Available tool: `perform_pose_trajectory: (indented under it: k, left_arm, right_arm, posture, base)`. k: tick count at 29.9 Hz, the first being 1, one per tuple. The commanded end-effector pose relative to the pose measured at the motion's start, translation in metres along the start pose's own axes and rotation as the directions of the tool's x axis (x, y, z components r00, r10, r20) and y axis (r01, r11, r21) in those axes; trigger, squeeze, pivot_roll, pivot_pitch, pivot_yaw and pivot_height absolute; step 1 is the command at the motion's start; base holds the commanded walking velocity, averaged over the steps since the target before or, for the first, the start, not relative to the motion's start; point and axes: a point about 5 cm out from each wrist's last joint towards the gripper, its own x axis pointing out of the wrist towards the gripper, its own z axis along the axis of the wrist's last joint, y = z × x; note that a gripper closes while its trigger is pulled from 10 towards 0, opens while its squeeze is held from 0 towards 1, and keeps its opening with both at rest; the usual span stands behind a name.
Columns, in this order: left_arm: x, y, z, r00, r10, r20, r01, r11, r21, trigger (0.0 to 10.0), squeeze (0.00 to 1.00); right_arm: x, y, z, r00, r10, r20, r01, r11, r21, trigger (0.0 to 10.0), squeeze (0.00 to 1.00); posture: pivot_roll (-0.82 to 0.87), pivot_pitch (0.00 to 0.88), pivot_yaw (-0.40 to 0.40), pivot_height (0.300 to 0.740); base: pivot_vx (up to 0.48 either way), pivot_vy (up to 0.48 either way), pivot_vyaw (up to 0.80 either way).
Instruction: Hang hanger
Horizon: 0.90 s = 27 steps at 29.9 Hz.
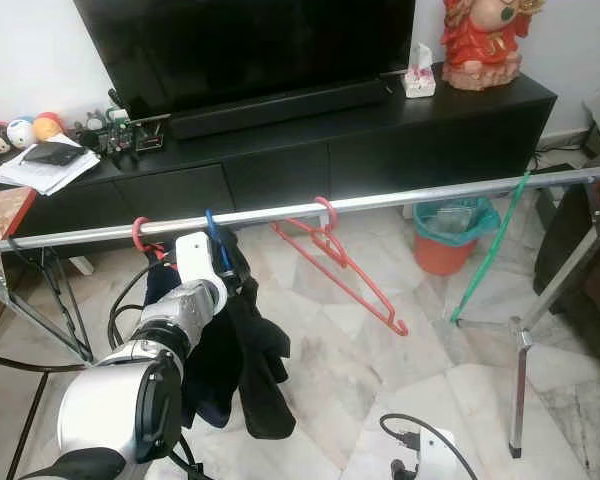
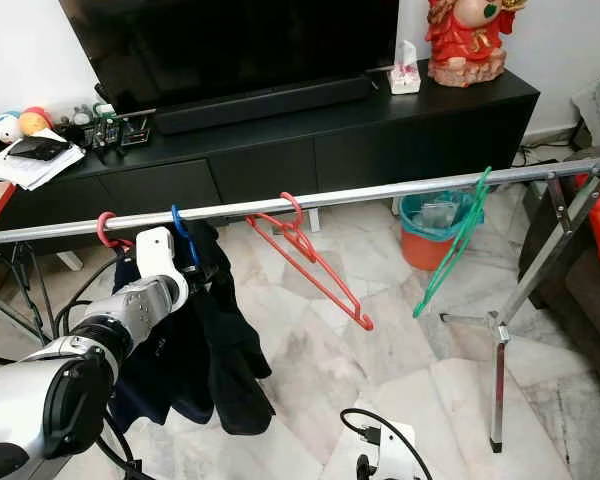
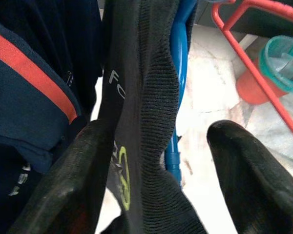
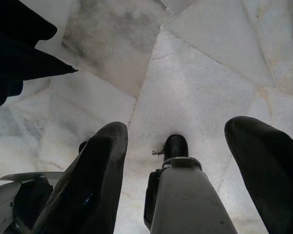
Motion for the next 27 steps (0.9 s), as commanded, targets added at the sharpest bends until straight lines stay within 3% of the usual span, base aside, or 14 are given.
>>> perform_pose_trajectory:
  k: [1,5,20,21,22,23,27]
  left_arm:
    - [-0.001,0.005,0.003,1.000,0.009,-0.002,-0.009,0.999,-0.037,0.0,0.00]
    - [-0.001,0.007,-0.002,1.000,-0.012,-0.026,0.011,0.999,-0.047,0.0,0.00]
    - [-0.003,0.023,-0.026,0.996,-0.026,-0.091,0.034,0.996,0.086,0.2,0.00]
    - [-0.004,0.023,-0.029,0.995,-0.027,-0.094,0.036,0.995,0.096,8.9,0.00]
    - [-0.004,0.023,-0.029,0.995,-0.027,-0.093,0.036,0.995,0.097,8.9,0.00]
    - [-0.004,0.023,-0.029,0.995,-0.027,-0.093,0.036,0.995,0.091,10.0,0.00]
    - [-0.004,0.024,-0.031,0.996,-0.029,-0.090,0.035,0.997,0.071,10.0,0.00]
  right_arm:
    - [0.000,0.003,-0.003,1.000,0.005,-0.011,-0.005,1.000,0.006,10.0,0.00]
    - [-0.001,0.004,-0.003,1.000,0.005,-0.011,-0.005,1.000,0.008,10.0,0.00]
    - [-0.001,0.005,-0.005,1.000,0.007,-0.015,-0.006,1.000,0.015,10.0,0.00]
    - [-0.001,0.005,-0.005,1.000,0.006,-0.016,-0.006,1.000,0.013,10.0,0.00]
    - [-0.001,0.005,-0.005,1.000,0.006,-0.016,-0.006,1.000,0.013,10.0,0.00]
    - [-0.001,0.005,-0.005,1.000,0.007,-0.016,-0.007,1.000,0.013,10.0,0.00]
    - [-0.001,0.004,-0.006,1.000,0.008,-0.015,-0.008,1.000,0.013,10.0,0.00]
  posture:
    - [0.01,0.000,0.139,0.740]
    - [0.01,0.000,0.142,0.740]
    - [0.00,0.000,0.148,0.740]
    - [0.00,0.000,0.148,0.740]
    - [0.00,0.000,0.148,0.740]
    - [0.00,0.000,0.148,0.740]
    - [0.00,0.000,0.148,0.740]
  base:
    - [0.000,0.000,0.00]
    - [0.000,0.000,0.00]
    - [0.000,0.000,0.00]
    - [0.000,0.000,0.00]
    - [0.000,0.000,0.00]
    - [0.000,0.000,0.00]
    - [0.000,0.000,0.00]
